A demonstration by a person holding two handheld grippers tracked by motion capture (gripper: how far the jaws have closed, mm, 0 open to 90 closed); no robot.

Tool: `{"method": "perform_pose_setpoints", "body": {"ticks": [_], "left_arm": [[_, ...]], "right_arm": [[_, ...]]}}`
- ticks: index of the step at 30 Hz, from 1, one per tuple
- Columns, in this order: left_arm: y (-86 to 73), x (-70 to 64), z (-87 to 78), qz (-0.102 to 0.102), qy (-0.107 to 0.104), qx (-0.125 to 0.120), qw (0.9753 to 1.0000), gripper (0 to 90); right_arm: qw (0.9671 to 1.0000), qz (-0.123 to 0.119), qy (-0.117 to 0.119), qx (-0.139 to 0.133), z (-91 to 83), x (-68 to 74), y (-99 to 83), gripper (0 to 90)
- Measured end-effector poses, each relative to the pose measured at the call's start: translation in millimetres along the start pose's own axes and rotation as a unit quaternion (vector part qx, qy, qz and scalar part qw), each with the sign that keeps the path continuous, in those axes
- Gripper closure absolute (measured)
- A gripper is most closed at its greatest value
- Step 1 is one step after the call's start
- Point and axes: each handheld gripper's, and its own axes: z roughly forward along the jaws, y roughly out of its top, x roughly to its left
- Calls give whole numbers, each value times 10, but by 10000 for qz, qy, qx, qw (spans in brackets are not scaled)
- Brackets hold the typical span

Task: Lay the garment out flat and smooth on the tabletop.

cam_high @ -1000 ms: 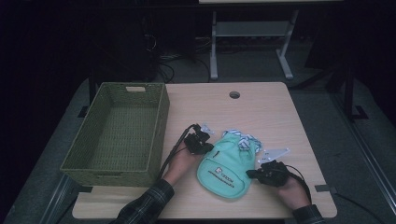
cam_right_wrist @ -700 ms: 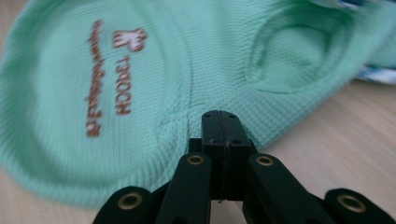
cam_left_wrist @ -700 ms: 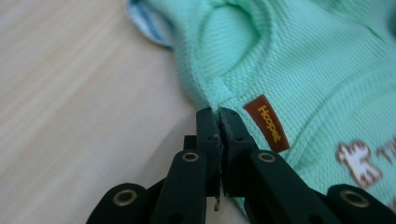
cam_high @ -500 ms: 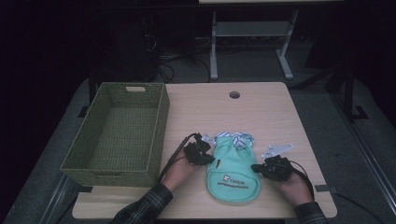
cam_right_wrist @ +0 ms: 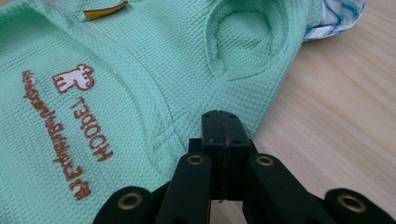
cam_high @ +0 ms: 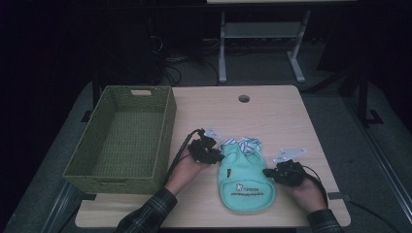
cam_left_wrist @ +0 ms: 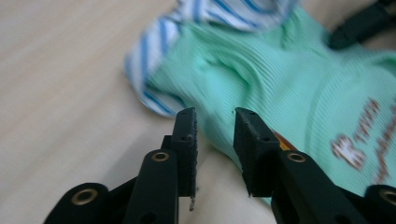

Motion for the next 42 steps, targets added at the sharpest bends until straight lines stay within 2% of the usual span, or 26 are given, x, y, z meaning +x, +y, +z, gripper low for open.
{"method": "perform_pose_setpoints", "body": {"ticks": [9, 13, 16, 17, 19, 20, 23, 26, 29, 31, 35, 37, 42], "left_arm": [[240, 331, 256, -304, 60, -60, 9995, 606], [263, 361, 376, -377, 7, -37, 9993, 586], [247, 359, 436, -298, 28, 105, 9995, 605], [244, 363, 445, -186, 51, 227, 9996, 627], [236, 350, 473, -49, 115, 334, 9994, 697], [232, 341, 485, -7, 139, 363, 9992, 771], [240, 338, 469, 48, 199, 409, 9990, 849], [233, 381, 418, 124, 473, 386, 9981, 859], [218, 463, 365, 49, 623, 291, 9976, 861], [189, 508, 391, -31, 592, 282, 9978, 860], [160, 503, 427, 11, 553, 171, 9983, 829], [169, 487, 419, 7, 571, 186, 9982, 740], [178, 418, 273, 62, 531, -25, 9986, 680]], "right_arm": [[10000, -12, 2, -16, 0, -2, -4, 898], [10000, -11, 12, -16, 0, -5, -5, 898], [10000, -11, 3, -14, 0, -1, -4, 898], [10000, -14, 2, -13, 0, -1, -4, 898], [10000, -9, 4, -14, 0, -2, -4, 898], [10000, -9, 3, -14, 0, -2, -4, 898], [10000, -7, 0, -9, 0, -1, -3, 899], [10000, 3, 13, -2, -2, -5, -5, 899], [10000, 10, 18, 5, -3, -5, -5, 900], [10000, 5, 12, 5, -2, -4, -3, 900], [10000, 7, 19, 3, -2, -7, -4, 900], [10000, 17, 27, -2, -1, -10, -4, 900], [10000, 16, 17, 1, -2, -6, -4, 899]]}}
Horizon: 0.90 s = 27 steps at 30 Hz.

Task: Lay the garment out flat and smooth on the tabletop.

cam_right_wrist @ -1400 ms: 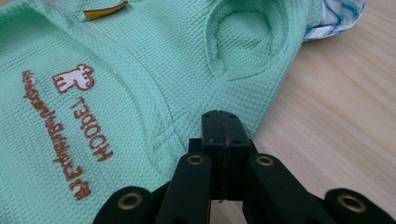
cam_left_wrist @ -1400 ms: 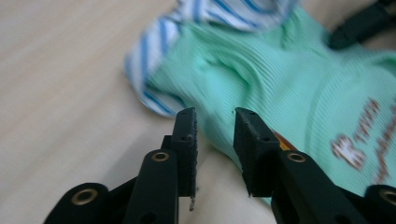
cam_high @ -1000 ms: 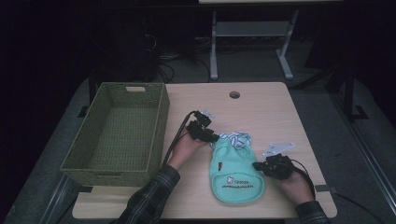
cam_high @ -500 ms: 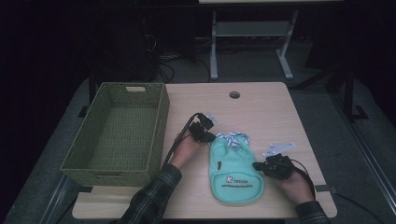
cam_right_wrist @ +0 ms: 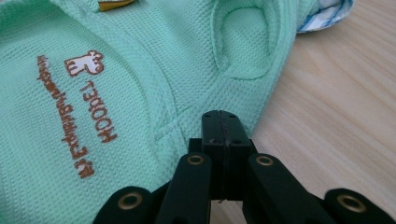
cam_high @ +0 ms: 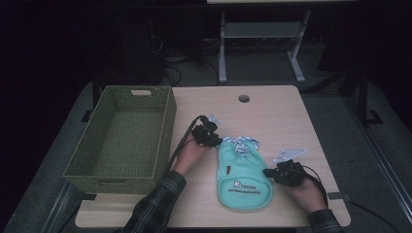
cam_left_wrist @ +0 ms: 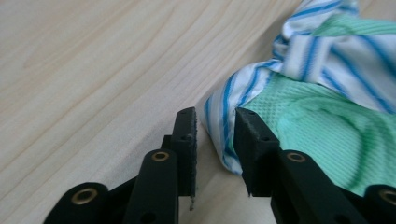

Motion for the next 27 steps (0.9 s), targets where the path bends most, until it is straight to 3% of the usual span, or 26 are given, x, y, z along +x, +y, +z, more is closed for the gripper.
{"method": "perform_pose_setpoints", "body": {"ticks": [4, 8, 16, 27], "left_arm": [[-46, -62, -102, 8, -96, -163, 9998, 676], [-64, -82, -159, -11, -165, -152, 9997, 648], [-91, -105, -175, -3, -259, -242, 9994, 537], [-82, -78, -154, 0, -324, -307, 9990, 495]], "right_arm": [[10000, 43, 46, 0, 0, -6, 2, 877], [9999, 62, 104, -4, -9, -3, 21, 811], [9994, 109, 38, -324, -111, -120, 153, 667], [9987, 93, 10, -497, -77, -306, 406, 634]]}}
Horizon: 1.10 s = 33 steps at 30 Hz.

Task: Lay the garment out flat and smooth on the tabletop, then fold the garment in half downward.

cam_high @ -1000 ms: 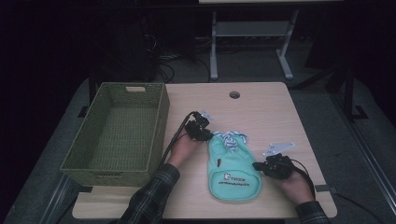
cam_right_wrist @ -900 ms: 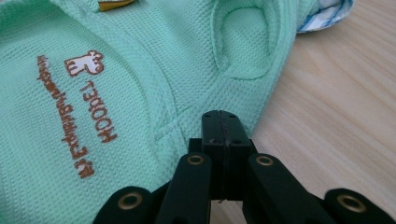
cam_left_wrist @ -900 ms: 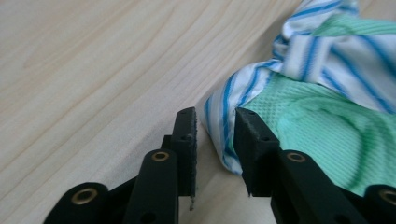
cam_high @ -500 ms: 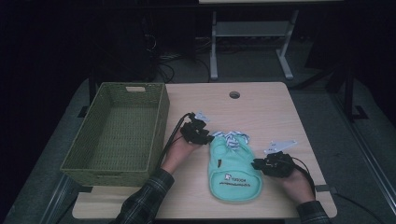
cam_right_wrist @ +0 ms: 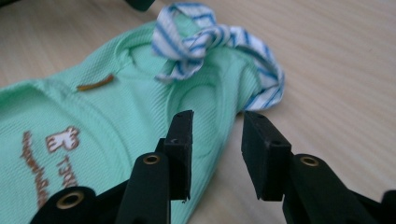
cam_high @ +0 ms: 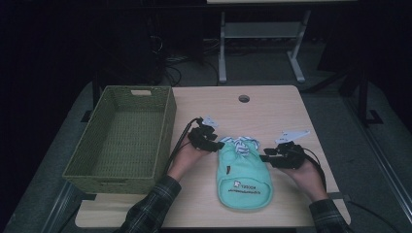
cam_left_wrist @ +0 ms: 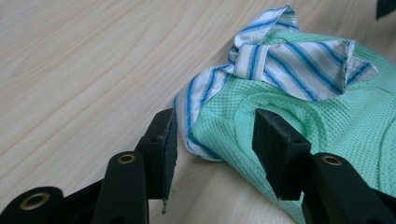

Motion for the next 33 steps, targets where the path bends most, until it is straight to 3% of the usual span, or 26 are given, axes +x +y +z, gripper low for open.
{"method": "perform_pose_setpoints", "body": {"ticks": [12, 20, 33], "left_arm": [[19, 38, 51, -25, -63, -88, 9999, 470], [19, 68, 68, -20, -36, -133, 9999, 471], [5, 85, 103, -70, -44, -108, 9999, 471]], "right_arm": [[9996, 238, 62, -162, 100, -251, 261, 594], [9992, 234, 15, -320, 220, -371, 406, 604], [9983, 533, 158, -198, 540, -487, 324, 595]]}}
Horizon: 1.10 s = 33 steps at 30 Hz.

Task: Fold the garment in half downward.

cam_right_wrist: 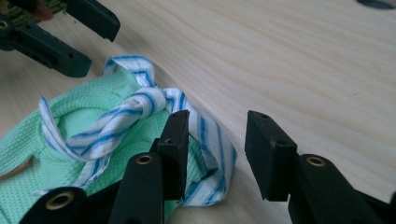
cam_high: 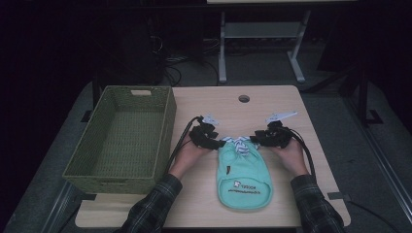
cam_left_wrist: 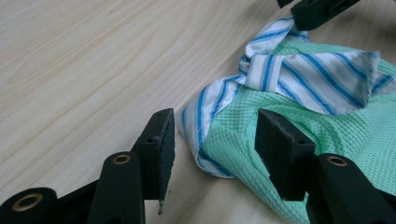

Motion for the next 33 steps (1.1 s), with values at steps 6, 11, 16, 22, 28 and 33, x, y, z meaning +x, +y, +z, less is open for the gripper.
{"method": "perform_pose_setpoints", "body": {"ticks": [6, 11, 16, 22, 28, 33], "left_arm": [[-7, 5, 18, 6, 1, 51, 10000, 472], [-12, 20, 33, -12, 49, 30, 10000, 473], [-6, 37, 92, -16, 38, 80, 10000, 473], [-15, 57, 185, 15, 96, 209, 9997, 478], [-43, 39, 251, 166, 191, 298, 9992, 490], [-43, 15, 247, 219, 137, 287, 9993, 600]], "right_arm": [[9998, 16, 95, 149, 83, -13, -61, 596], [9995, -120, 45, 272, 161, 0, -115, 629], [9989, -380, -73, 247, 164, 39, -141, 649], [9988, -451, -52, 196, 166, 58, -160, 714], [9988, -454, -7, 188, 168, 69, -165, 756], [9990, -388, 20, 211, 168, 80, -164, 795]]}}
